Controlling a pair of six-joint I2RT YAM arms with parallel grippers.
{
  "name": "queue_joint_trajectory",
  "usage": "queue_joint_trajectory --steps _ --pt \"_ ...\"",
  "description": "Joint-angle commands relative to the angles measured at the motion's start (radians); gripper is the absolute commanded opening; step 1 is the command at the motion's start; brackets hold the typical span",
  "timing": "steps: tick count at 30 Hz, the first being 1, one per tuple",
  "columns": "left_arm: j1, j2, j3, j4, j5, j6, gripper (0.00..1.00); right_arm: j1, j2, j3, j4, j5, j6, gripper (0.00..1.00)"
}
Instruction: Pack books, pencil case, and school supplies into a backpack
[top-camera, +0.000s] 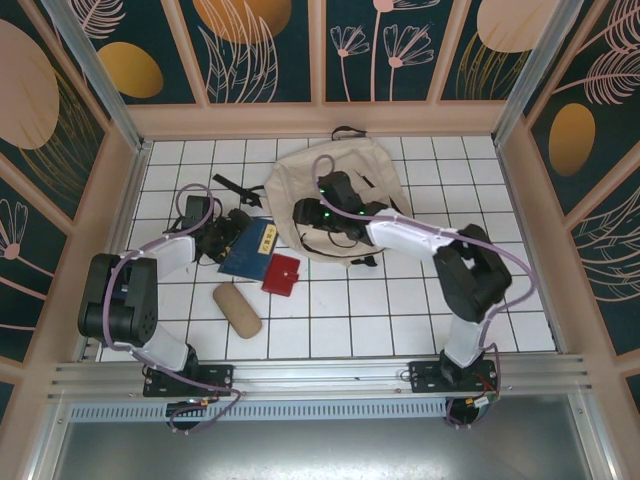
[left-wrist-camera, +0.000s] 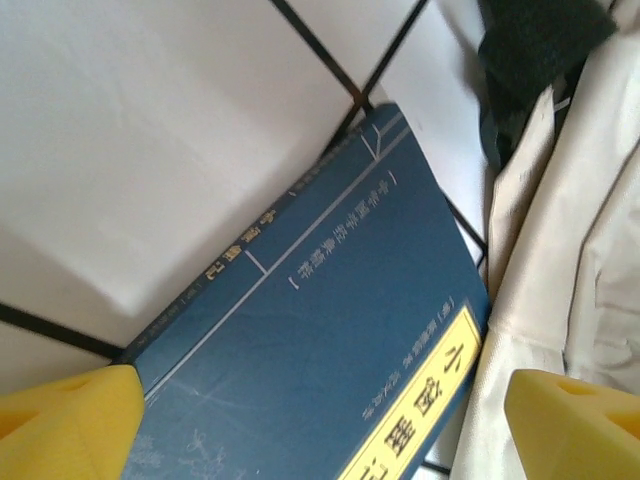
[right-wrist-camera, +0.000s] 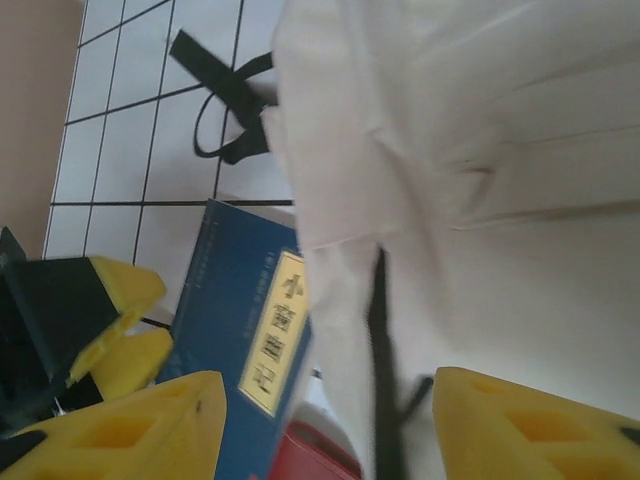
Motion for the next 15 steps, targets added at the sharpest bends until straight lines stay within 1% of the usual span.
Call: queue_joint_trajectory --steps 1,2,5,7,12,15 --pt "-0.016 -0.028 -0.013 -0.097 0.065 -0.002 0.94 0.038 0.089 0.1 -0.025 -0.085 -0.018 0.5" --pt "-0.016 -0.04 0.012 -0.14 0.028 0.028 0.95 0.047 0.115 0.125 -0.027 -0.105 -0.015 0.46" --pt "-0.009 -0.056 0.093 -0.257 -0.102 0.123 0.97 0.082 0.179 0.198 -0.052 -0.13 -0.011 0.4" --pt "0.006 -0.056 0.109 -0.286 -0.139 0.164 0.97 0.107 0.215 0.241 -0.083 -0.123 -0.012 0.38" --pt "0.047 -0.038 0.093 -0.273 -0.12 0.212 0.93 0.146 0.311 0.338 -0.206 -0.008 -0.004 0.35" --pt "0.048 -0.028 0.086 -0.265 -0.099 0.227 0.9 0.147 0.353 0.365 -0.257 0.039 -0.006 0.38"
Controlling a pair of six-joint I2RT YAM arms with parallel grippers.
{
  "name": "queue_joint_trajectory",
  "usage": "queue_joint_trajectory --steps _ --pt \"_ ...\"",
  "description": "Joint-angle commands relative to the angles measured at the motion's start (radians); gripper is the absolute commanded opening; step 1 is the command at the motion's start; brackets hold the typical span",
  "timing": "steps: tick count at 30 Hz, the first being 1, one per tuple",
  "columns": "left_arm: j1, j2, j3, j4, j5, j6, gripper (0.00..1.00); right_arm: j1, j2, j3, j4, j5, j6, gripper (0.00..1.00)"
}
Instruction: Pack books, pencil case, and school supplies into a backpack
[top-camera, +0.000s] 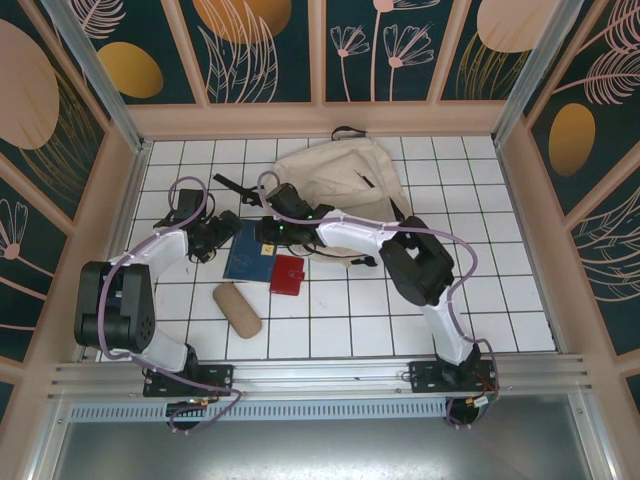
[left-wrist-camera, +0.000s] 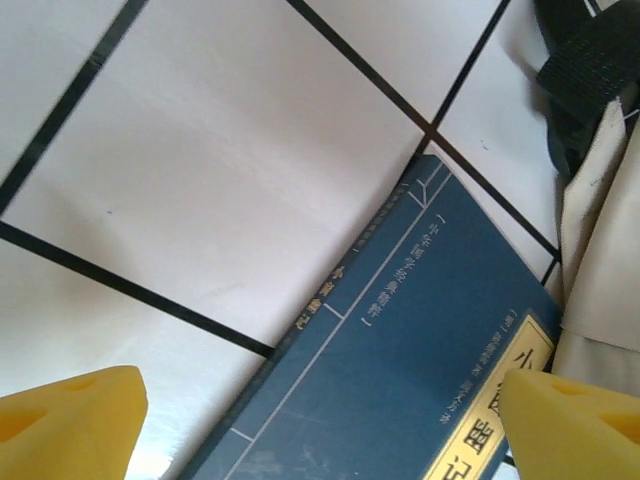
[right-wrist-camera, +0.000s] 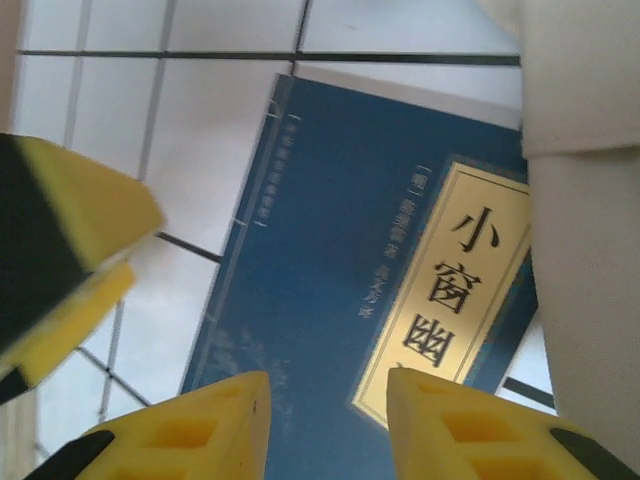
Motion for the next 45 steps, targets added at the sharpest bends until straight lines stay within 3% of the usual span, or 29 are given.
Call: queue_joint_trajectory --steps 1,12,27,35,45 --pt "0.002 0.011 -0.006 -0.029 0.011 0.059 0.89 -0.007 0.05 0.042 -0.113 0.08 -0.004 0.38" --pt "0.002 0.058 -0.034 0.0 0.041 0.078 0.8 -0.019 0.126 0.097 -0.156 0.077 -0.031 0.37" --pt "0.011 0.131 0.03 0.096 0.268 0.191 0.73 -0.055 0.256 0.241 -0.085 -0.077 -0.034 0.31" --pt "0.016 0.094 0.073 0.142 0.434 0.188 0.73 -0.072 0.305 0.307 -0.074 -0.129 -0.03 0.31" --pt "0.016 0.058 0.05 0.19 0.5 0.128 0.7 -0.083 0.305 0.287 -0.056 -0.143 -0.011 0.31"
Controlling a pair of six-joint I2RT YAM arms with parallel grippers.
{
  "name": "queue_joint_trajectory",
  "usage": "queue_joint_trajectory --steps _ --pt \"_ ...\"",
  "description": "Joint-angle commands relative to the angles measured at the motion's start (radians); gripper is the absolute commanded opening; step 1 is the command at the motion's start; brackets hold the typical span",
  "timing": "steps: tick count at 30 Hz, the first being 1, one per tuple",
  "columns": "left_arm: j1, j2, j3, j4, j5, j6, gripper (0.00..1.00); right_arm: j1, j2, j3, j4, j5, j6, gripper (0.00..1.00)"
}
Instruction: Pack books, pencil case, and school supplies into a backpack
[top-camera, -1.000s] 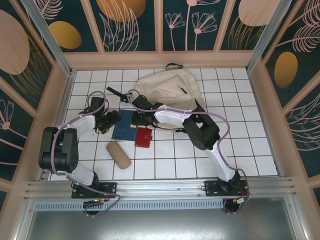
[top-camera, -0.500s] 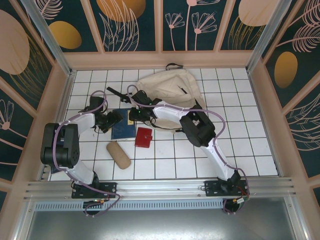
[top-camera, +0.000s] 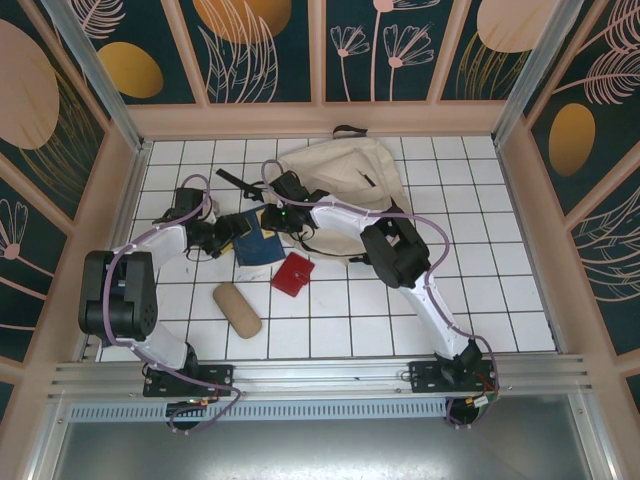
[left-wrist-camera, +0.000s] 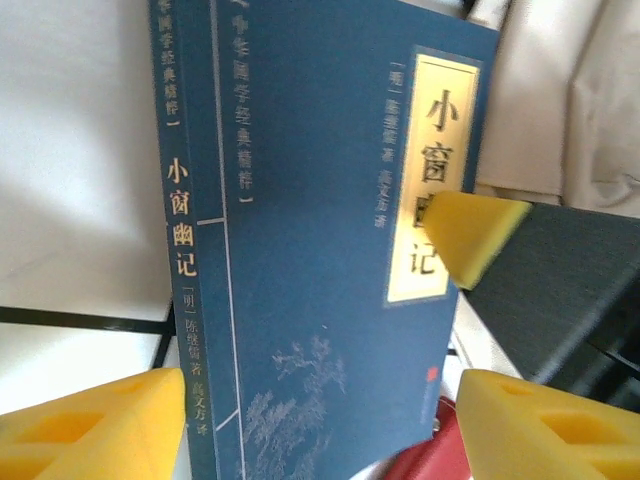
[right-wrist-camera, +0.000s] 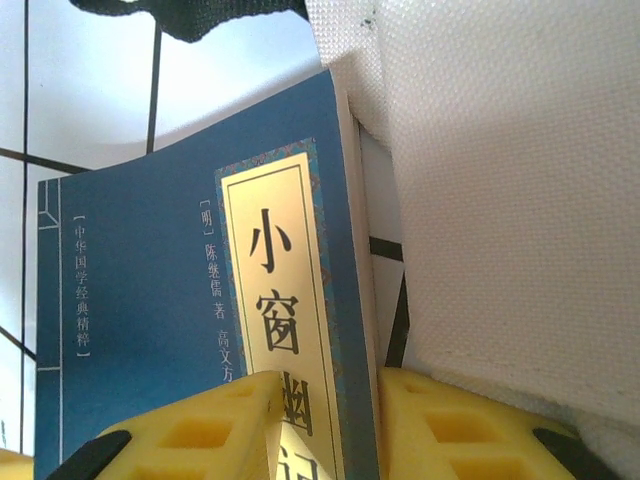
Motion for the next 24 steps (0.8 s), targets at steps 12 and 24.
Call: queue_joint_trajectory --steps 12,24 --pt "-0.022 -0.011 -0.073 0.345 0.145 -0.381 0.6 0.004 0.034 -0.042 0.063 -0.076 0.047 0.31" --pt "-0.021 0.006 -0.014 0.209 0.034 -0.291 0.35 -0.007 0.007 -0.055 0.064 -0.084 0.037 0.33"
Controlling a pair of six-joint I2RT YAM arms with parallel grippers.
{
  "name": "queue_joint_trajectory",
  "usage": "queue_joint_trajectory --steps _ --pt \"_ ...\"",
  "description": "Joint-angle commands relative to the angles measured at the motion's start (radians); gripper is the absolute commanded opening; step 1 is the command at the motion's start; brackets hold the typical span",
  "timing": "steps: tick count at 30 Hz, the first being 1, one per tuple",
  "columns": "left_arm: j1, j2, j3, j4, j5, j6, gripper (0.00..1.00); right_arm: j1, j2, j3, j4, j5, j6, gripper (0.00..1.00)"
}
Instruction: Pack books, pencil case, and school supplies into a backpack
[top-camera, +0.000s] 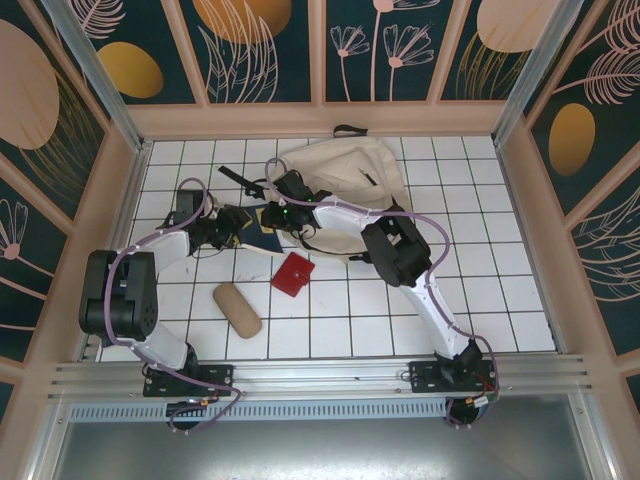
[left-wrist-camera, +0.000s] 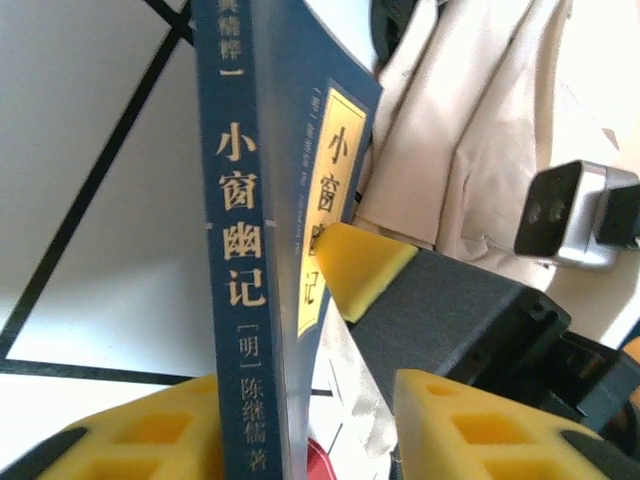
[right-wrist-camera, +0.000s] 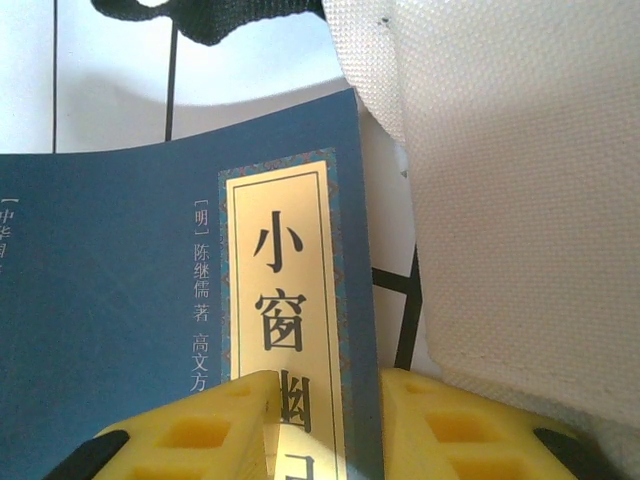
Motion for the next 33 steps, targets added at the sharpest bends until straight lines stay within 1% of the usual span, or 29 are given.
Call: queue_joint_trajectory --steps 1,3,4,6,7,10,12,14,16,20,23,25,27,29,31,33 --pt "-0.008 -0.004 0.052 -0.061 -0.048 0.062 0.31 0.009 -0.002 -0.026 -0.014 -0.049 -0.002 0.34" --pt "-0.007 -0.019 0.071 -0.108 -0.089 0.097 0.22 0.004 -0.028 -0.022 -0.019 -0.054 -0.018 0.37" --pt "-0.007 -0.028 0.082 -0.132 -0.113 0.113 0.19 0.001 -0.042 -0.018 -0.022 -0.056 -0.025 0.39" --pt "-0.007 -0.06 0.104 -0.172 -0.164 0.151 0.08 -0.007 -0.08 -0.016 -0.027 -0.064 -0.039 0.44" --pt "-0.007 -0.083 0.11 -0.187 -0.193 0.165 0.06 -0.012 -0.103 -0.018 -0.028 -0.07 -0.045 0.47" --pt "-0.007 -0.18 0.121 -0.203 -0.284 0.198 0.03 -0.023 -0.197 -0.05 -0.018 -0.104 -0.068 0.54" --pt "-0.007 -0.233 0.136 -0.21 -0.302 0.222 0.03 -0.027 -0.286 -0.122 0.032 -0.118 -0.071 0.59" --pt "-0.007 -0.27 0.149 -0.205 -0.284 0.235 0.03 -0.035 -0.372 -0.2 0.095 -0.135 -0.059 0.62" --pt "-0.007 -0.292 0.155 -0.171 -0.216 0.234 0.04 -0.053 -0.444 -0.288 0.165 -0.164 -0.032 0.65" --pt "-0.008 -0.305 0.213 -0.1 -0.102 0.177 0.04 -0.104 -0.567 -0.457 0.329 -0.289 0.096 0.69" --pt "-0.018 -0.313 0.21 0.017 -0.047 0.087 0.03 -0.124 -0.641 -0.557 0.439 -0.313 0.177 0.74" --pt "-0.044 -0.313 0.203 0.102 -0.04 0.023 0.02 -0.136 -0.676 -0.617 0.523 -0.332 0.24 0.77" --pt "-0.081 -0.307 0.195 0.19 -0.056 -0.039 0.02 -0.151 -0.701 -0.678 0.617 -0.348 0.317 0.78" --pt "-0.106 -0.299 0.182 0.283 -0.07 -0.101 0.02 -0.164 -0.719 -0.731 0.695 -0.333 0.42 0.8" --pt "-0.126 -0.294 0.168 0.395 -0.09 -0.169 0.03 -0.174 -0.738 -0.791 0.831 -0.324 0.541 0.81" --pt "-0.149 -0.289 0.128 0.498 -0.125 -0.231 0.03 -0.173 -0.748 -0.817 0.926 -0.303 0.626 0.83"
